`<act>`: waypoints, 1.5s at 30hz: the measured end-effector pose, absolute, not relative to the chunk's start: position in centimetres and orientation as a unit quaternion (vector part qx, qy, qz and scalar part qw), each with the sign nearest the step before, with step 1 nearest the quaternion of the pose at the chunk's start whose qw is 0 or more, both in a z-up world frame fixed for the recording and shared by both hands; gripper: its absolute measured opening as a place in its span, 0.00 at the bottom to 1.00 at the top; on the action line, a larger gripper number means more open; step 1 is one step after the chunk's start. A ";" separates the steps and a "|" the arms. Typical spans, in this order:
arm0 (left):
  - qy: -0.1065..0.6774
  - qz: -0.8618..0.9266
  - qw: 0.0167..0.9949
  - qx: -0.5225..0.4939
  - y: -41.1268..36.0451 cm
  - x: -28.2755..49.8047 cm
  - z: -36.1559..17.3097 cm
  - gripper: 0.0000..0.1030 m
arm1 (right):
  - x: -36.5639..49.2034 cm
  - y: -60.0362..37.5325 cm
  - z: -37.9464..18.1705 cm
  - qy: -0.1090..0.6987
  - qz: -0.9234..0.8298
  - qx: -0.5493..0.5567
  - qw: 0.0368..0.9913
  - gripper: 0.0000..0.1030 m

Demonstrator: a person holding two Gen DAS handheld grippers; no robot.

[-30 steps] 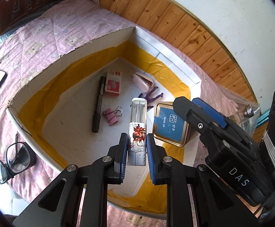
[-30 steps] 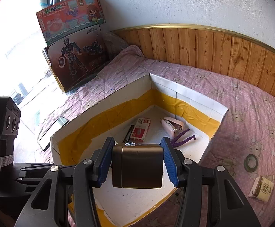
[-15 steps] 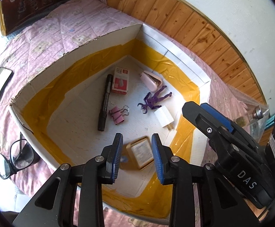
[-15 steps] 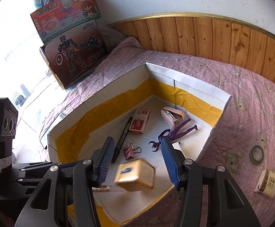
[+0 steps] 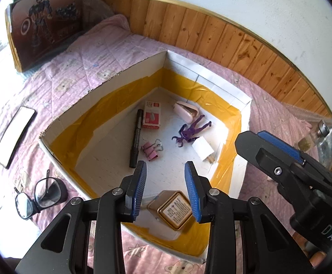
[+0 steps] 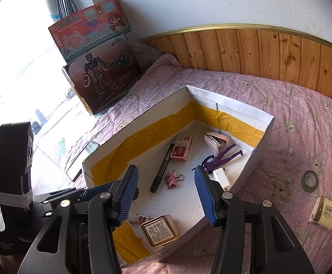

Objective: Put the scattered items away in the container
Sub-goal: 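Move the left gripper to the green tape roll while the right reaches the cream tissue pack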

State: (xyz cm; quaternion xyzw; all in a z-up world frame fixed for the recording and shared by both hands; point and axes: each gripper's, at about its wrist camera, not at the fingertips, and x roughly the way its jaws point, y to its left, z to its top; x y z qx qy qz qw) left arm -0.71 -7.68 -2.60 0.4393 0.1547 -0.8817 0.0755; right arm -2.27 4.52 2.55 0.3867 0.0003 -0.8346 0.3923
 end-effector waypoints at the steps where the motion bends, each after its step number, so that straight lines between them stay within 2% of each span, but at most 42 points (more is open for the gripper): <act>1: 0.147 -0.885 0.076 0.436 -7.3 -0.5 -2.4 0.35 | -2.0 4.9 2.9 -0.004 -0.835 0.383 0.396 0.51; 16: 0.073 -0.944 0.033 0.320 -1.8 3.5 2.9 0.39 | 1.0 12.2 8.0 -0.052 -0.848 0.309 0.429 0.51; 23: 0.040 -0.945 -0.082 0.313 2.7 4.2 3.5 0.44 | -1.0 19.7 9.1 -0.081 -0.882 0.309 0.346 0.51; 32: 0.049 -0.915 -0.156 0.369 8.6 0.3 1.4 0.44 | -6.2 27.8 2.8 -0.113 -0.886 0.406 0.195 0.51; 35: 0.067 -0.905 -0.157 0.390 9.5 -2.2 0.1 0.45 | -7.6 28.5 0.2 -0.106 -0.879 0.435 0.164 0.63; 41: 0.123 -0.880 -0.124 0.442 9.2 -8.1 -4.8 0.45 | -10.1 28.5 -4.7 -0.080 -0.860 0.486 0.129 0.65; 45: 0.147 -0.866 -0.122 0.461 9.4 -10.7 -7.0 0.46 | -11.5 28.0 -7.3 -0.060 -0.856 0.499 0.122 0.72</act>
